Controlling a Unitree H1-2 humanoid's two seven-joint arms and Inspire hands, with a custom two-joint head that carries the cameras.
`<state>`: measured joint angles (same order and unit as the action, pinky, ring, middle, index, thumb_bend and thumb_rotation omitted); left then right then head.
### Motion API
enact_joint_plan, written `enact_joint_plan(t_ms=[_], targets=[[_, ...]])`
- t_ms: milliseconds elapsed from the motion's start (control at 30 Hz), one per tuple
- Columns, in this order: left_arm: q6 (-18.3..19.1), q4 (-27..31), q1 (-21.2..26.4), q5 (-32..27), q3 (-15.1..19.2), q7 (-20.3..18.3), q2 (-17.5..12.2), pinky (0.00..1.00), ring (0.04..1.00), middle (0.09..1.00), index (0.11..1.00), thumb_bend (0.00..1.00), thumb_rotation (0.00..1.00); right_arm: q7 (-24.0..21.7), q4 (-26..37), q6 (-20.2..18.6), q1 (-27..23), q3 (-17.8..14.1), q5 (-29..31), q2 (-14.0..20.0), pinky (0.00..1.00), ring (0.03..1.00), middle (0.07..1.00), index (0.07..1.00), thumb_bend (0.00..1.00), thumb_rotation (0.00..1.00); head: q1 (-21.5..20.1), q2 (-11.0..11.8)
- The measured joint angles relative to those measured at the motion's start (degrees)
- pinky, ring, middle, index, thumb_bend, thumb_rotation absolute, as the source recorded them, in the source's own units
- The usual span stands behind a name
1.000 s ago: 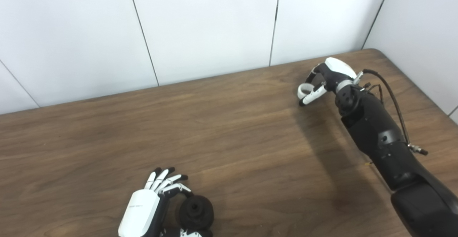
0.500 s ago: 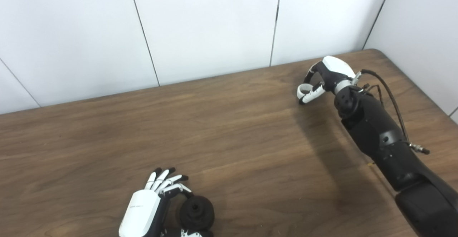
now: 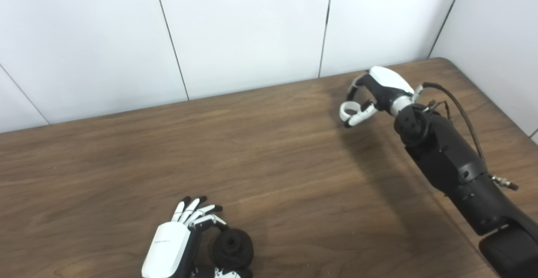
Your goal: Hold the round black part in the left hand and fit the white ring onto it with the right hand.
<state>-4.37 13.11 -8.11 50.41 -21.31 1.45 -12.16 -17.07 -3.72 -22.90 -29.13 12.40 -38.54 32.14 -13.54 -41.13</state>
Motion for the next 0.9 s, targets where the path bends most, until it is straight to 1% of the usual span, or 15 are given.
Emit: enact_joint_plan(t_ms=[100, 300, 400, 433, 500, 567, 700, 800, 900], targets=[[0.2, -0.01, 0.08, 0.53, -0.21, 0.05, 0.23, 1.0, 0.918, 0.797, 0.484, 0.52, 0.06, -2.7, 5.41, 0.02, 0.01, 1.45, -0.21, 0.0, 1.0, 0.988, 0.815, 0.485, 0.52, 0.14, 1.05, 0.0], [1.33, -0.1, 0.47, 1.4, -0.87, 0.05, 1.32, 1.0, 0.911, 0.796, 0.483, 0.52, 0.06, -9.96, 17.61, -0.95, 0.41, 5.25, -1.1, -0.36, 1.0, 0.979, 0.82, 0.483, 0.52, 0.14, 2.55, -0.18], [1.81, -0.11, 0.56, 1.65, -1.1, 0.01, 1.67, 1.0, 0.915, 0.798, 0.483, 0.52, 0.06, -13.22, 21.93, -1.63, 1.25, 6.27, -1.18, -1.4, 1.0, 0.978, 0.82, 0.483, 0.53, 0.14, 4.74, -0.79], [2.12, -0.1, 0.6, 1.79, -1.2, 0.0, 1.81, 1.0, 0.916, 0.798, 0.483, 0.52, 0.06, -14.73, 23.64, -2.09, 1.71, 6.78, -1.26, -1.74, 1.0, 0.977, 0.82, 0.483, 0.53, 0.14, 4.75, -0.79], [2.8, -0.1, 0.65, 2.07, -1.39, -0.01, 2.08, 1.0, 0.917, 0.799, 0.483, 0.52, 0.05, -16.86, 27.39, -2.73, 2.54, 7.57, -1.36, -2.56, 1.0, 0.978, 0.819, 0.482, 0.53, 0.14, 6.15, -1.05], [3.44, -0.1, 0.83, 2.18, -1.72, -0.02, 2.36, 1.0, 0.917, 0.798, 0.483, 0.52, 0.05, -18.82, 29.94, -3.24, 3.15, 8.03, -1.37, -3.87, 1.0, 0.982, 0.819, 0.482, 0.53, 0.14, 6.51, -1.14], [4.02, -0.1, 1.15, 3.06, -2.29, -0.01, 2.95, 1.0, 0.916, 0.799, 0.483, 0.52, 0.05, -21.04, 33.64, -3.43, 4.88, 8.92, -2.18, -6.14, 1.0, 0.972, 0.844, 0.482, 0.53, 0.14, 7.65, -1.84], [4.49, -0.1, 1.44, 3.34, -2.64, -0.08, 3.0, 1.0, 0.915, 0.8, 0.483, 0.52, 0.06, -21.3, 35.56, -3.1, 6.71, 9.21, -2.32, -7.93, 1.0, 0.978, 0.861, 0.482, 0.53, 0.14, 8.7, -2.2], [4.94, -0.1, 1.58, 3.42, -2.91, -0.11, 3.18, 1.0, 0.911, 0.799, 0.483, 0.52, 0.06, -21.83, 37.49, -2.92, 8.04, 9.64, -3.02, -8.91, 1.0, 0.994, 0.869, 0.482, 0.53, 0.14, 9.49, -2.72]])
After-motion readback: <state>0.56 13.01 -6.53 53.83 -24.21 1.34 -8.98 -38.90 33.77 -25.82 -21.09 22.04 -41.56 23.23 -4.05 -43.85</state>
